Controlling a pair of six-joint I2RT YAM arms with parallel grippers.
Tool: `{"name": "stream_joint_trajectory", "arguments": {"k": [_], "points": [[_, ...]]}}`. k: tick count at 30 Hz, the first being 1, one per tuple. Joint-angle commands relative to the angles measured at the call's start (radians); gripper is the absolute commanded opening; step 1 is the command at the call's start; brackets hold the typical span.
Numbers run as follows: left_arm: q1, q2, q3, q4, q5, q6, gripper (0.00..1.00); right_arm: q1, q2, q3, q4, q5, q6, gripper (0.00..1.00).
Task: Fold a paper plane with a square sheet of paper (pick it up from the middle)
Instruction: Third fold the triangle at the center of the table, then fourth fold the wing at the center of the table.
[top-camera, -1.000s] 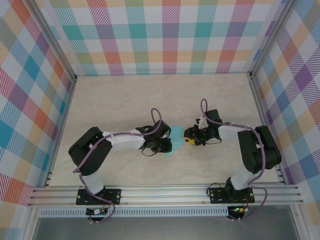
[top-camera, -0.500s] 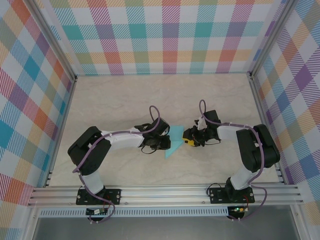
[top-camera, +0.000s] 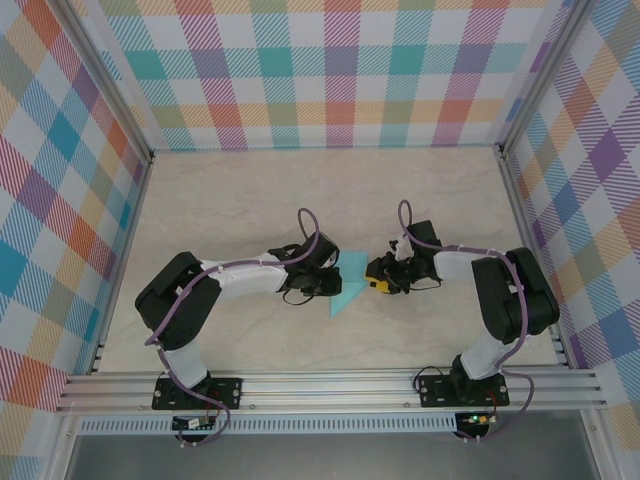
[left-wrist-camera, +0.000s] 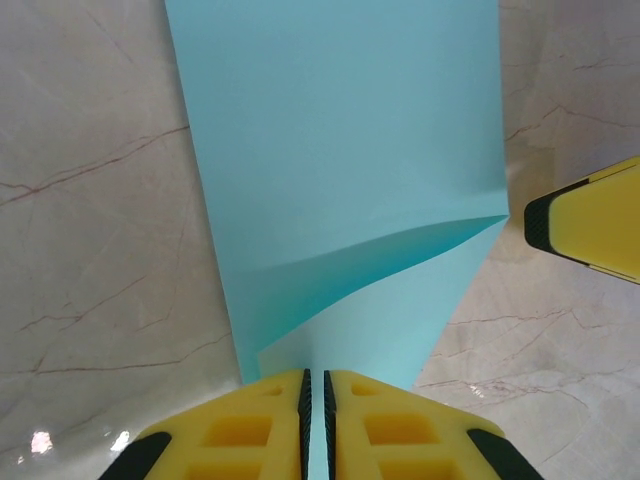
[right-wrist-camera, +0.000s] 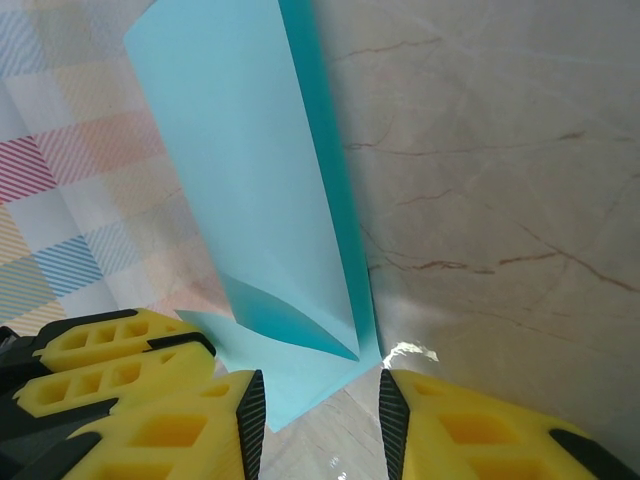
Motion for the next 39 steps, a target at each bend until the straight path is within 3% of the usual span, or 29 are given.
{"name": "stream_joint_trajectory", "arguments": {"k": [1,9,13,17,29,39], "points": [[0.013,0.012,0.024,-0.017,-0.006,0.015,0.14,0.009,0.022,0.019,-0.003,-0.007,0.003,0.38],[0.015,0.03,0.015,-0.004,-0.01,0.008,0.1,0.014,0.027,0.013,0.008,-0.013,0.0,0.39],[0.022,0.036,0.019,-0.033,0.003,0.025,0.09,0.015,0.04,0.046,-0.025,-0.064,-0.012,0.41],[0.026,0.009,0.007,-0.041,-0.02,0.026,0.09,0.016,0.046,0.085,-0.09,-0.033,-0.051,0.41],[0.034,0.09,0.085,-0.059,-0.014,0.04,0.08,0.018,0.082,0.106,-0.001,-0.074,0.005,0.43],[0.034,0.083,0.052,-0.088,-0.038,0.037,0.07,0.027,0.086,0.103,0.018,-0.093,0.007,0.44]]}}
